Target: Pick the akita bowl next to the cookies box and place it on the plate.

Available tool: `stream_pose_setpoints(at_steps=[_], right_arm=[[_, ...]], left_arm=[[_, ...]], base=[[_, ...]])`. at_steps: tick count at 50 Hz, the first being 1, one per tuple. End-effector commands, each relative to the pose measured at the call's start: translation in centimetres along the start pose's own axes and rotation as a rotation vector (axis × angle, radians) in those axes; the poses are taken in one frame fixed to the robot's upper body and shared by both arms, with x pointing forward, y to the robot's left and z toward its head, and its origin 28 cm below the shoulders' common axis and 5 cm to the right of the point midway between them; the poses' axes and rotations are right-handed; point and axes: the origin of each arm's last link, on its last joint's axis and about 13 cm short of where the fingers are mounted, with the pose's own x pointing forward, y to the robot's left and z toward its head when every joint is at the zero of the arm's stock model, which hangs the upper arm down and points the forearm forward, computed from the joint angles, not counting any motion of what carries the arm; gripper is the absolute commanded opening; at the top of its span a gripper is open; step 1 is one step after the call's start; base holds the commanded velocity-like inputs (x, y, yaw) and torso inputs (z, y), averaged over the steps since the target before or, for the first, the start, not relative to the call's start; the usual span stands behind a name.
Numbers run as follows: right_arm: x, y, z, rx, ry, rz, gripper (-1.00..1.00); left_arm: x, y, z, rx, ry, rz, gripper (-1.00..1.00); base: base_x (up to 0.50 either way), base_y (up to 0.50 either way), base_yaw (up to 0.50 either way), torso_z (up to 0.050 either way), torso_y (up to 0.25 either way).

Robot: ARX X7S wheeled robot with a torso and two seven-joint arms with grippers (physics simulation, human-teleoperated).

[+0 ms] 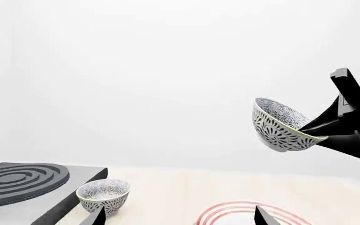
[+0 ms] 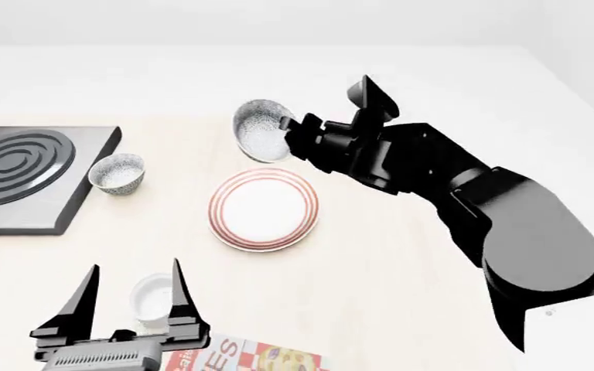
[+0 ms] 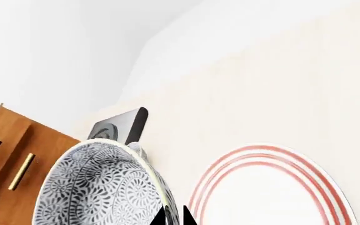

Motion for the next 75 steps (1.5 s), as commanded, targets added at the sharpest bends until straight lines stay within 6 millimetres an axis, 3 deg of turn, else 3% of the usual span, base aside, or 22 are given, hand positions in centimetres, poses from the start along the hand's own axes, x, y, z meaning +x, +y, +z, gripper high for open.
stream_pose_setpoints(at_steps=[1,18,33,44,55,56,69,75], right_arm=[[0.3,0.9,-0.2,0.017,0.021,0.026,-1.0],[0.5,0.5,-1.3,-0.112,0.109,0.011,-1.0],[0.6,1.2,-0.9,-0.171,0.091,-0.06,-1.0],[0.8,1.4,-0.6,-0.118,0.027,-0.057,-1.0],[1.1,0.9,-1.7,-0.205,0.074,-0.073,-1.0],[1.1,0.9,-1.8,-0.207,0.077,-0.071,1.0],[0.8,2.7,0.0,-0.316,0.052,-0.01,1.0],[0.4,4.5,1.9,-0.414,-0.008,0.053,1.0]], left_arm=[[-0.2,-0.1,0.0,0.029,-0.011,0.009,1.0],[-0.1,-0.1,0.3,0.014,-0.023,0.024,1.0],[-0.1,0.0,0.1,0.006,-0.018,0.037,1.0],[-0.5,0.1,0.0,-0.005,-0.009,0.031,1.0],[-0.8,0.0,0.1,-0.015,-0.006,0.021,1.0],[-0.9,0.0,0.1,-0.016,-0.005,0.022,1.0],[-0.9,-0.5,0.3,-0.014,-0.01,0.009,1.0],[-0.4,-0.5,0.2,-0.011,-0.014,0.0,1.0]], base=[[0.0,0.0,0.0,0.002,-0.25],[0.0,0.0,0.0,0.002,-0.243],[0.0,0.0,0.0,0.0,0.0],[0.0,0.0,0.0,0.005,-0.118],[0.0,0.0,0.0,0.0,0.0],[0.0,0.0,0.0,0.0,0.0],[0.0,0.0,0.0,0.0,0.0],[0.0,0.0,0.0,0.0,0.0]])
